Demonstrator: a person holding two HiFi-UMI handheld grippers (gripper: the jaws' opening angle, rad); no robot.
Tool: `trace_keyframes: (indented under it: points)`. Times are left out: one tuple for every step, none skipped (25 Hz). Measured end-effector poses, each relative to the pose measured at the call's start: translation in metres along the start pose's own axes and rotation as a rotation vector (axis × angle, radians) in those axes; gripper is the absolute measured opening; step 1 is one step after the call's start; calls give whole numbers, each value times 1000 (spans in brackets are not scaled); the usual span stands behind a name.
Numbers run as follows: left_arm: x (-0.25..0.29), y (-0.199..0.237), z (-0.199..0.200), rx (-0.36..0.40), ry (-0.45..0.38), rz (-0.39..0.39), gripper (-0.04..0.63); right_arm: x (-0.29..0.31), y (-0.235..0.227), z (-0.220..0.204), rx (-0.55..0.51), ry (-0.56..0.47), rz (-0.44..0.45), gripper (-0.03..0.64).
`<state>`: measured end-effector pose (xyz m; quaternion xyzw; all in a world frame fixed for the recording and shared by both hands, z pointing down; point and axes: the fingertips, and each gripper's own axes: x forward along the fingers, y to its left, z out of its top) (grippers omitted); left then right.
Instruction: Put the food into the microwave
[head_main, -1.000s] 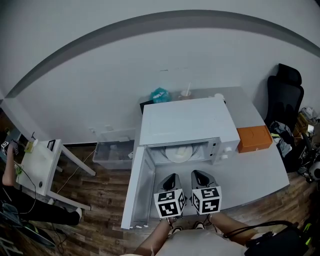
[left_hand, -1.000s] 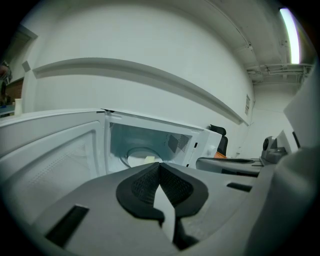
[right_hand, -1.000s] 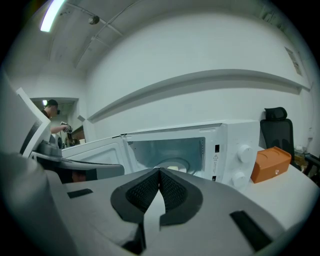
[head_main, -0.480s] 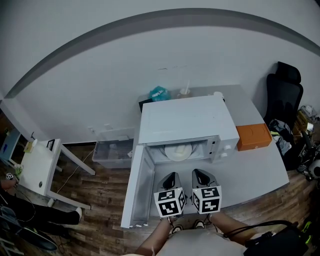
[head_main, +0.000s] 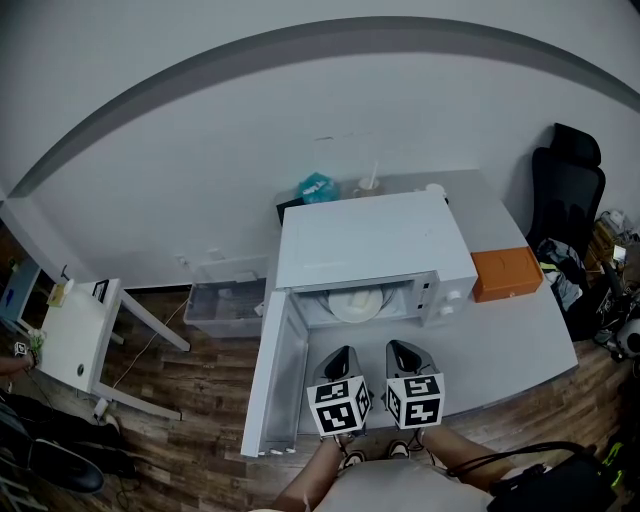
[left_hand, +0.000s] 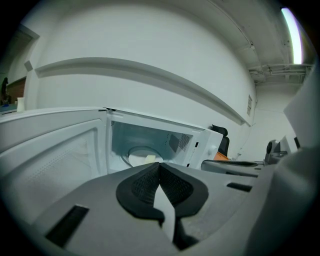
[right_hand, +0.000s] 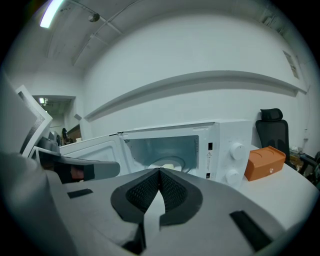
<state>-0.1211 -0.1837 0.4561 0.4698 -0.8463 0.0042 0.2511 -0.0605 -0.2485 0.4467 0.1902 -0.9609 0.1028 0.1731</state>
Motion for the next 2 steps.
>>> trace_keyframes:
  points:
    - [0, 0, -1, -2, 1, 1, 3, 0, 0, -1, 0, 2, 0, 15]
    - [-1, 0, -2, -5, 2, 2, 3, 0, 0, -1, 0, 4, 0, 15]
